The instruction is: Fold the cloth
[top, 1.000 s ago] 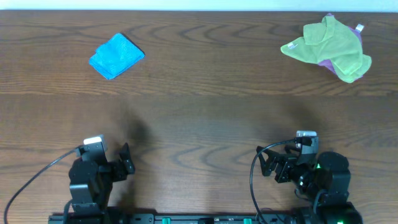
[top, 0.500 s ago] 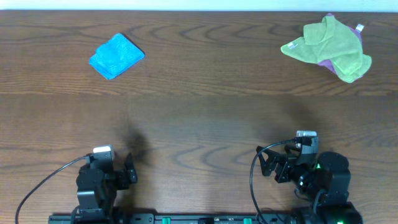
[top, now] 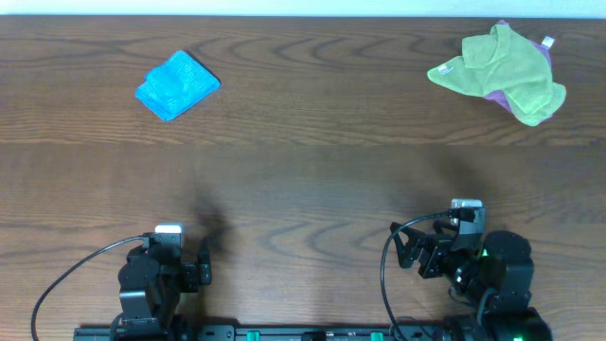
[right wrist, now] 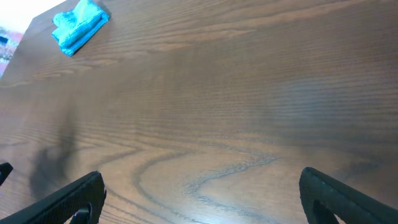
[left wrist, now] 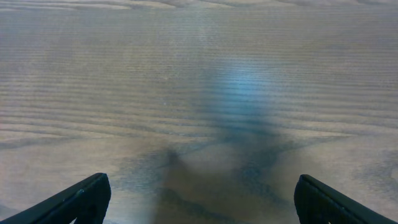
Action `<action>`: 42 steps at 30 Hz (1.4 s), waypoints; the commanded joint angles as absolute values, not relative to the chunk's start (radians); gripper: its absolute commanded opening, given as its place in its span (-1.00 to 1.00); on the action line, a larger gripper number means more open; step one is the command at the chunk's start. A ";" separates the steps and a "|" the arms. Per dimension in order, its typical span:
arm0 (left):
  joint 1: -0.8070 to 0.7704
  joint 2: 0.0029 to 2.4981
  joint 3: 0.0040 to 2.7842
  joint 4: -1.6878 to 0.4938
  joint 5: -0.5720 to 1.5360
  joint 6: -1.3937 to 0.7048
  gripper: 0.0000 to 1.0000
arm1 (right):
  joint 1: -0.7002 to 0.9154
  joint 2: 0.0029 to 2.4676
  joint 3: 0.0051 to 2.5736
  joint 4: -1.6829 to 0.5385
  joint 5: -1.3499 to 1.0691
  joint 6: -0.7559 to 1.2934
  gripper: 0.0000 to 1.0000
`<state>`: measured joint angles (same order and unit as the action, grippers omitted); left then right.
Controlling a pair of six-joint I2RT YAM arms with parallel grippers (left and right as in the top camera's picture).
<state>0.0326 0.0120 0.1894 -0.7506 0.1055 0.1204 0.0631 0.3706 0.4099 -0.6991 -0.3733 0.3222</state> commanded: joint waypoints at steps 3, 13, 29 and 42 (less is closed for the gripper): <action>0.032 0.004 0.166 -0.759 0.124 0.154 0.91 | 0.057 0.364 0.410 -0.700 -0.373 0.329 0.99; 0.032 0.004 0.166 -0.759 0.124 0.154 0.91 | 0.057 0.364 0.410 -0.700 -0.374 0.329 0.99; 0.032 0.004 0.166 -0.759 0.124 0.154 0.91 | 0.059 0.355 0.375 -0.658 -0.246 0.155 0.98; 0.032 0.004 0.166 -0.759 0.124 0.154 0.91 | 0.057 0.122 0.196 -0.639 -0.160 -0.080 0.98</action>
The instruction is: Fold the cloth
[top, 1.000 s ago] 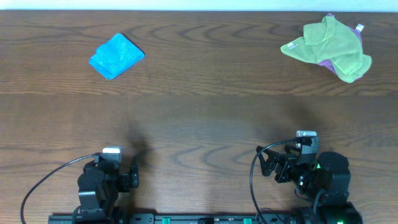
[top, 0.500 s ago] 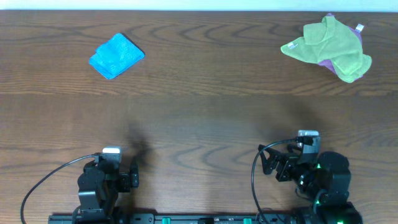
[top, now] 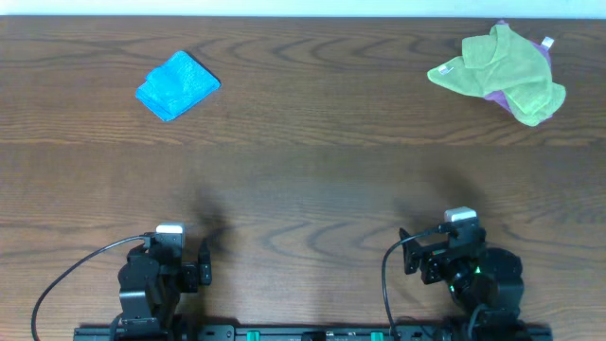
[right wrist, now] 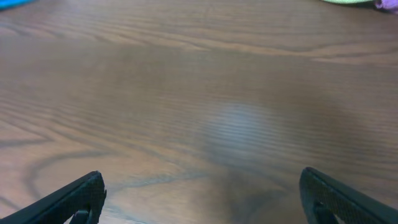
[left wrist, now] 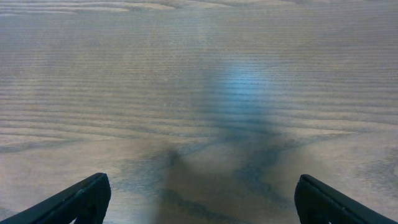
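Observation:
A folded blue cloth (top: 177, 84) lies at the far left of the table. At the far right, a crumpled green cloth (top: 502, 64) rests on a purple one (top: 497, 94); a sliver of green (right wrist: 348, 2) shows at the top edge of the right wrist view. My left gripper (left wrist: 199, 202) stands open over bare wood near the front edge, nothing between its fingers. The right gripper (right wrist: 200, 199) is open too, over bare wood at the front right. Both are far from any cloth.
The brown wooden table (top: 303, 189) runs the full width of the overhead view. Both arm bases sit at the front edge, with cables looping beside them. A pale wall strip borders the far edge.
My right arm has swung to face straight up the table; its wrist view then looked toward the blue cloth at the far left and now faces the far right. The left arm has not moved.

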Action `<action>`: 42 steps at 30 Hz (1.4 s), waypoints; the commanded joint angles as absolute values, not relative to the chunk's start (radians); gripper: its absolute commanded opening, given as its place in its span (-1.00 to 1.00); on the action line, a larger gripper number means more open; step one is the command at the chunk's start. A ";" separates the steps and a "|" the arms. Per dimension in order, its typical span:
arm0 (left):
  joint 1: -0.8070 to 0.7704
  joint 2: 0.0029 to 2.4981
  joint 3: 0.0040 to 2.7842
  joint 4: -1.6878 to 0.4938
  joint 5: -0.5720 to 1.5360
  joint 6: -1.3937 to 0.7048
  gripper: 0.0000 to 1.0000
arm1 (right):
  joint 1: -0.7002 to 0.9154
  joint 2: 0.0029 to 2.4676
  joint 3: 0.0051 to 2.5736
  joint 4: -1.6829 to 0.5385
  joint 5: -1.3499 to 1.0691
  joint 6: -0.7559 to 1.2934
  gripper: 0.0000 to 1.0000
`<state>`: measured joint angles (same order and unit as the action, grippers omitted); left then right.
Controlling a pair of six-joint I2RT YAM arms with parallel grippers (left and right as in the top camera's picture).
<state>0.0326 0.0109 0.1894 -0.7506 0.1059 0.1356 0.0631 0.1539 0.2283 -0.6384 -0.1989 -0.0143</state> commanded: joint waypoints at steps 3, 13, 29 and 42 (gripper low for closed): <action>0.032 0.004 0.166 -0.759 0.124 0.154 0.91 | 0.057 0.091 0.158 -0.639 -0.156 -0.080 0.99; 0.032 0.004 0.166 -0.759 0.124 0.154 0.91 | 0.057 0.013 0.157 -0.685 -0.042 -0.051 0.98; 0.032 0.004 0.166 -0.759 0.124 0.154 0.91 | 0.057 0.005 0.158 -0.704 -0.012 -0.035 0.98; 0.032 0.004 0.166 -0.759 0.124 0.154 0.91 | 0.057 0.005 0.158 -0.704 -0.011 -0.035 0.98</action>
